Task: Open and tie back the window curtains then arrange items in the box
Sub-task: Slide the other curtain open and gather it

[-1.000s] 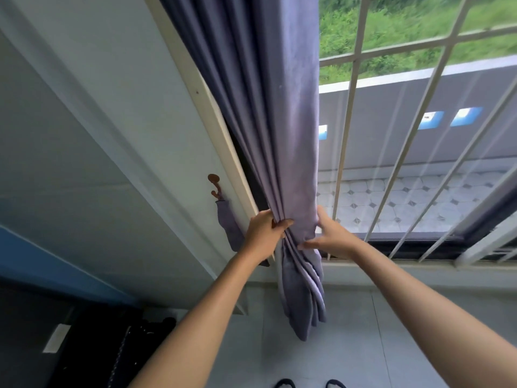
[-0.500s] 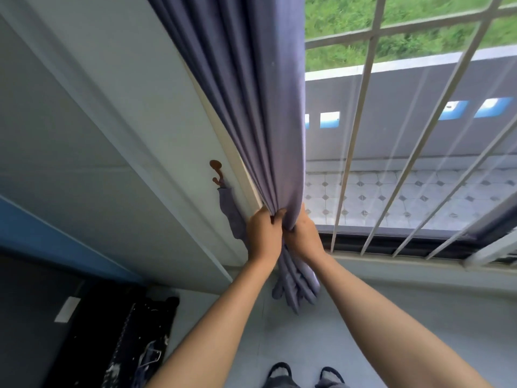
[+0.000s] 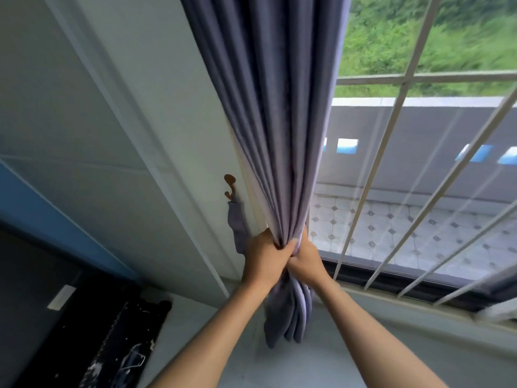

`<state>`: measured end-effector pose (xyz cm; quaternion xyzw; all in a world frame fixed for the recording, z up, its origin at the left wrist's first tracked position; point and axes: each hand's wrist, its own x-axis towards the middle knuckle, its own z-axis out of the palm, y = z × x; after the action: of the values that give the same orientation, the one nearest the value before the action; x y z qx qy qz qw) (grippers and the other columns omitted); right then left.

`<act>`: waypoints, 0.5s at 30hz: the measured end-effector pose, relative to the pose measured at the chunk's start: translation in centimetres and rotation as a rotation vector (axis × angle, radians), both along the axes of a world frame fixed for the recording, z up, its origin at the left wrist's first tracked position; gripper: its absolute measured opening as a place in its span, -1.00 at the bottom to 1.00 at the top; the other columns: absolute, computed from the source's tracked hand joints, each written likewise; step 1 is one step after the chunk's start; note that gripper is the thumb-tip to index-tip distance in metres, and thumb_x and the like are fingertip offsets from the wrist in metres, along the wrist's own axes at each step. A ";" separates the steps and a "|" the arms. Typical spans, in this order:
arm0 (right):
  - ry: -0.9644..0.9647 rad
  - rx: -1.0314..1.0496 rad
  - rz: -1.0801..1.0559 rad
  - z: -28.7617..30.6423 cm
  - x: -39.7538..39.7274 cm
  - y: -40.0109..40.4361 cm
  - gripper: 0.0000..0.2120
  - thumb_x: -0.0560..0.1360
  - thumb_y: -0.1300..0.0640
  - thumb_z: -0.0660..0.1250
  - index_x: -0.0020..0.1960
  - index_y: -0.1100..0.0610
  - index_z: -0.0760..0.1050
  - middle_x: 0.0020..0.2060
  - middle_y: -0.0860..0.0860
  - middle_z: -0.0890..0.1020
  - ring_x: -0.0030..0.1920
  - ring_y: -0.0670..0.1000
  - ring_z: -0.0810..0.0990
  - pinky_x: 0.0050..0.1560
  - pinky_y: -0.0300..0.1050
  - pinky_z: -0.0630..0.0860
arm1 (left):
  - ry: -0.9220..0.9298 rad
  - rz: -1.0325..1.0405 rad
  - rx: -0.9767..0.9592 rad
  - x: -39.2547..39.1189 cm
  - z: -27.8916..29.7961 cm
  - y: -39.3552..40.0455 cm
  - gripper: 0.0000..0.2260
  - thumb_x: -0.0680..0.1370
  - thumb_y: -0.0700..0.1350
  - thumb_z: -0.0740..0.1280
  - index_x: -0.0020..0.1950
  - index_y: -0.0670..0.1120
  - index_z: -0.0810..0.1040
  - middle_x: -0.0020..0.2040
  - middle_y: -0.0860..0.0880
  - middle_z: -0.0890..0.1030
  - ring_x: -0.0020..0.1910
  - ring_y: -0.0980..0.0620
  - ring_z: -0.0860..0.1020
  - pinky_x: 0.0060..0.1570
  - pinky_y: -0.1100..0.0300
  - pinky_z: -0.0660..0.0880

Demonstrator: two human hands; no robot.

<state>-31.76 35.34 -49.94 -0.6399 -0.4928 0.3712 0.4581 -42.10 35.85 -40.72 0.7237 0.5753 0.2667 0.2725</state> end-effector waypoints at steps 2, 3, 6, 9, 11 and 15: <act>0.015 -0.078 0.102 0.3 1.1 0.4 -0.45 0.33 0.12 0.43 0.23 -0.09 0.28 -0.07 -0.28 0.55 -0.05 -0.31 0.54 -0.18 -0.46 0.42 | 0.033 -0.005 -0.014 -0.5 0.4 0.7 -0.65 0.44 0.10 0.42 0.04 -0.15 0.59 -0.17 -0.05 0.64 -0.15 0.01 0.61 -0.23 0.28 0.41; 0.008 -0.096 0.116 0.4 1.3 0.6 -0.46 0.32 0.14 0.44 0.22 -0.07 0.30 -0.08 -0.28 0.56 -0.08 -0.34 0.54 -0.19 -0.46 0.42 | 0.040 -0.010 -0.016 -0.7 0.5 0.9 -0.59 0.42 0.13 0.43 0.09 -0.14 0.57 -0.11 -0.07 0.66 -0.10 -0.01 0.61 -0.21 0.30 0.42; -0.044 -0.104 0.100 -0.2 1.0 0.8 -0.79 0.24 0.10 0.30 -0.15 0.07 0.38 -0.37 -0.26 0.55 -0.31 -0.38 0.50 -0.35 -0.49 0.37 | 0.026 -0.051 -0.053 -0.5 0.1 1.3 -0.55 0.40 0.14 0.46 0.15 -0.10 0.53 -0.03 0.01 0.63 -0.01 0.01 0.60 -0.18 0.42 0.40; -0.071 -0.065 0.089 -0.9 0.6 0.7 -0.86 0.24 0.10 0.29 -0.29 -0.02 0.32 -0.47 -0.29 0.52 -0.38 -0.36 0.47 -0.40 -0.45 0.33 | 0.216 -0.036 0.061 -0.2 -0.3 1.7 -0.36 0.37 0.30 0.37 0.28 -0.09 0.43 0.11 -0.02 0.52 0.04 -0.01 0.56 -0.04 0.23 0.54; -0.054 -0.049 0.058 -1.4 0.6 0.5 -0.85 0.30 0.14 0.37 -0.19 -0.04 0.44 -0.38 -0.26 0.54 -0.30 -0.37 0.50 -0.34 -0.46 0.36 | 0.242 -0.089 0.034 0.3 -1.0 2.0 -0.37 0.42 0.27 0.34 0.31 -0.13 0.40 0.13 -0.07 0.52 0.07 -0.03 0.54 0.06 0.08 0.54; -0.056 -0.028 0.048 -0.7 0.5 1.2 -0.64 0.39 0.25 0.39 0.19 0.16 0.50 -0.11 -0.14 0.55 -0.11 -0.22 0.52 -0.22 -0.59 0.35 | 0.124 -0.157 -0.184 1.1 -1.0 2.5 -0.68 0.58 0.05 0.23 0.14 -0.19 0.50 0.02 -0.12 0.57 0.05 -0.06 0.55 -0.01 0.19 0.43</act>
<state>-31.29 36.55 -50.68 -0.6446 -0.5154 0.3708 0.4260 -41.05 38.31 -41.74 0.7533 0.5548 0.1455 0.3218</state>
